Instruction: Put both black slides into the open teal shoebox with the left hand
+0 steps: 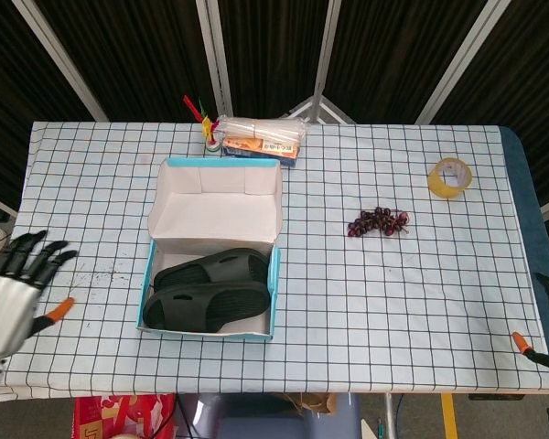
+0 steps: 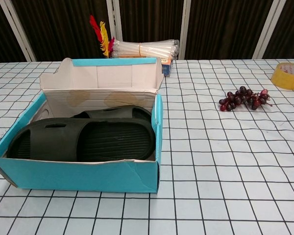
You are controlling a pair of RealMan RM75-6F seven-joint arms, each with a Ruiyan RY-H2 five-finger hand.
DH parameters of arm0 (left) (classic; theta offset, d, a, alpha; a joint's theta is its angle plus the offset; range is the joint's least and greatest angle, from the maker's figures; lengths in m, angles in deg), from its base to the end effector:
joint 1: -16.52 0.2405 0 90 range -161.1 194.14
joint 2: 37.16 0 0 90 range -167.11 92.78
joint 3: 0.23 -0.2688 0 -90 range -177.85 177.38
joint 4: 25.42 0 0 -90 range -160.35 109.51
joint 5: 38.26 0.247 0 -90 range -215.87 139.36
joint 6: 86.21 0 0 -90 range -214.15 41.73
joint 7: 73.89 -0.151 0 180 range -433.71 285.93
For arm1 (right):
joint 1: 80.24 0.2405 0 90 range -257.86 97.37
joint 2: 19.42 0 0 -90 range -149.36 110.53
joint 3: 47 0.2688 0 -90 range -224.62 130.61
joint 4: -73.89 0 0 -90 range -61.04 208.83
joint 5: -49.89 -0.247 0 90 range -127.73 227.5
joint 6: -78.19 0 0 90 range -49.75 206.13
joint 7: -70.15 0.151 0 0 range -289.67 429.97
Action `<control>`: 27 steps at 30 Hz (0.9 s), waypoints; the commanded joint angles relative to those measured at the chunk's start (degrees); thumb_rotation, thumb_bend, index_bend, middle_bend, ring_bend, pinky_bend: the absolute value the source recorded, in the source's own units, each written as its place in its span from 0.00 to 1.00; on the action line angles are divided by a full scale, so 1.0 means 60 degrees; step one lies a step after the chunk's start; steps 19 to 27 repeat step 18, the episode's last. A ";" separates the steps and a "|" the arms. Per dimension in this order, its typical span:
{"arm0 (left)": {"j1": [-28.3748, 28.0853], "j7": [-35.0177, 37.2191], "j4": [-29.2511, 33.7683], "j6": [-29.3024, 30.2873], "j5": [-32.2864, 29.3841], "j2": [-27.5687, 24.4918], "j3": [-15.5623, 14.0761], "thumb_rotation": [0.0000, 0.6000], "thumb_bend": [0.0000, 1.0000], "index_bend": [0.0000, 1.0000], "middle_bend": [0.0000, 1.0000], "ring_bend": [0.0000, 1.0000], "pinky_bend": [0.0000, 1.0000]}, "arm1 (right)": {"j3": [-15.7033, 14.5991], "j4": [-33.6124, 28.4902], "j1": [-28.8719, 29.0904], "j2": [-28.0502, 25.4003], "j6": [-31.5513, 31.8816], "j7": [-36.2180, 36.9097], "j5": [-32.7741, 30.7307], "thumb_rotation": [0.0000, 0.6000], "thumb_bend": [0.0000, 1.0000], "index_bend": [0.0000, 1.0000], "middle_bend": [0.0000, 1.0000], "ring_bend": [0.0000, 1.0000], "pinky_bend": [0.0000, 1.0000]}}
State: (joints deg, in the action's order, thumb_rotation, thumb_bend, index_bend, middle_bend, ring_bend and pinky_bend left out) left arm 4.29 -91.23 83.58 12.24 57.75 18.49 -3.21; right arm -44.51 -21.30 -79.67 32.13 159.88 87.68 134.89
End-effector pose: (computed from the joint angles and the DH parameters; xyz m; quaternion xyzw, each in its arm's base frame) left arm -0.2353 0.1917 0.1651 -0.6420 -0.2277 -0.4515 0.5763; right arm -0.3630 -0.1640 0.1953 0.5476 -0.4692 0.3874 0.5745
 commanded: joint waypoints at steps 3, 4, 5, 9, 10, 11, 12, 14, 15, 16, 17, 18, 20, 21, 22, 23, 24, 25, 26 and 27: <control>0.1438 0.1810 -0.0769 0.0997 -0.1800 0.0317 0.0112 1.00 0.19 0.23 0.17 0.08 0.15 | -0.0147 0.0173 0.0015 -0.0009 0.0277 -0.0197 0.0588 1.00 0.31 0.03 0.11 0.19 0.13; 0.1492 0.1820 -0.0874 0.0882 -0.2019 0.0414 0.0140 1.00 0.19 0.21 0.15 0.06 0.15 | -0.0166 0.0203 0.0023 0.0014 0.0334 -0.0288 0.0701 1.00 0.31 0.03 0.11 0.19 0.13; 0.1493 0.1784 -0.0915 0.0709 -0.2195 0.0466 0.0172 1.00 0.19 0.20 0.14 0.06 0.14 | -0.0184 0.0218 0.0031 0.0037 0.0384 -0.0304 0.0801 1.00 0.31 0.03 0.11 0.19 0.13; 0.1410 0.1677 -0.0883 0.0124 -0.2454 0.0407 0.0247 1.00 0.19 0.16 0.12 0.04 0.14 | -0.0175 0.0253 0.0006 0.0127 0.0622 -0.0309 0.0946 1.00 0.31 0.03 0.11 0.19 0.13; 0.1399 0.1755 -0.0909 0.0082 -0.2447 0.0457 0.0304 1.00 0.19 0.16 0.11 0.04 0.14 | -0.0140 0.0279 -0.0006 0.0182 0.0708 -0.0369 0.0931 1.00 0.31 0.03 0.11 0.19 0.13; 0.1395 0.1842 -0.0973 0.0043 -0.2448 0.0509 0.0356 1.00 0.19 0.15 0.11 0.03 0.14 | -0.0100 0.0309 -0.0017 0.0251 0.0800 -0.0403 0.0919 1.00 0.31 0.03 0.11 0.19 0.13; 0.1401 0.1921 -0.1048 0.0018 -0.2462 0.0568 0.0409 1.00 0.19 0.15 0.10 0.02 0.14 | -0.0032 0.0357 -0.0026 0.0352 0.0928 -0.0412 0.0899 1.00 0.31 0.03 0.11 0.19 0.13; 0.1407 0.2082 -0.1248 -0.0051 -0.2485 0.0705 0.0503 1.00 0.19 0.14 0.10 0.02 0.14 | 0.0088 0.0538 -0.0024 0.0598 0.1163 -0.0407 0.0905 1.00 0.31 0.03 0.11 0.19 0.13; 0.1405 0.2170 -0.1332 -0.0117 -0.2498 0.0756 0.0532 1.00 0.19 0.14 0.10 0.02 0.14 | 0.0153 0.0636 -0.0013 0.0732 0.1281 -0.0403 0.0918 1.00 0.31 0.03 0.11 0.19 0.13; 0.1402 0.2252 -0.1400 -0.0179 -0.2503 0.0786 0.0560 1.00 0.19 0.14 0.10 0.02 0.14 | 0.0200 0.0756 0.0000 0.0868 0.1376 -0.0417 0.0944 1.00 0.31 0.03 0.11 0.19 0.13; 0.1398 0.2337 -0.1457 -0.0222 -0.2502 0.0812 0.0598 1.00 0.18 0.14 0.10 0.02 0.14 | 0.0217 0.0877 0.0015 0.0984 0.1431 -0.0441 0.0980 1.00 0.31 0.03 0.11 0.19 0.13; 0.1391 0.2437 -0.1523 -0.0231 -0.2491 0.0860 0.0660 1.00 0.18 0.14 0.10 0.02 0.14 | 0.0194 0.0982 0.0033 0.1061 0.1397 -0.0485 0.0997 1.00 0.31 0.03 0.11 0.19 0.13; 0.1391 0.2437 -0.1523 -0.0231 -0.2491 0.0860 0.0660 1.00 0.18 0.14 0.10 0.02 0.14 | 0.0194 0.0982 0.0033 0.1061 0.1397 -0.0485 0.0997 1.00 0.31 0.03 0.11 0.19 0.13; 0.1391 0.2437 -0.1523 -0.0231 -0.2491 0.0860 0.0660 1.00 0.18 0.14 0.10 0.02 0.14 | 0.0194 0.0982 0.0033 0.1061 0.1397 -0.0485 0.0997 1.00 0.31 0.03 0.11 0.19 0.13; 0.1391 0.2437 -0.1523 -0.0231 -0.2491 0.0860 0.0660 1.00 0.18 0.14 0.10 0.02 0.14 | 0.0194 0.0982 0.0033 0.1061 0.1397 -0.0485 0.0997 1.00 0.31 0.03 0.11 0.19 0.13; 0.1391 0.2437 -0.1523 -0.0231 -0.2491 0.0860 0.0660 1.00 0.18 0.14 0.10 0.02 0.14 | 0.0194 0.0982 0.0033 0.1061 0.1397 -0.0485 0.0997 1.00 0.31 0.03 0.11 0.19 0.13; 0.1391 0.2437 -0.1523 -0.0231 -0.2491 0.0860 0.0660 1.00 0.18 0.14 0.10 0.02 0.14 | 0.0194 0.0982 0.0033 0.1061 0.1397 -0.0485 0.0997 1.00 0.31 0.03 0.11 0.19 0.13; 0.1391 0.2437 -0.1523 -0.0231 -0.2491 0.0860 0.0660 1.00 0.18 0.14 0.10 0.02 0.14 | 0.0194 0.0982 0.0033 0.1061 0.1397 -0.0485 0.0997 1.00 0.31 0.03 0.11 0.19 0.13; 0.1391 0.2437 -0.1523 -0.0231 -0.2491 0.0860 0.0660 1.00 0.18 0.14 0.10 0.02 0.14 | 0.0194 0.0982 0.0033 0.1061 0.1397 -0.0485 0.0997 1.00 0.31 0.03 0.11 0.19 0.13; 0.1391 0.2437 -0.1523 -0.0231 -0.2491 0.0860 0.0660 1.00 0.18 0.14 0.10 0.02 0.14 | 0.0194 0.0982 0.0033 0.1061 0.1397 -0.0485 0.0997 1.00 0.31 0.03 0.11 0.19 0.13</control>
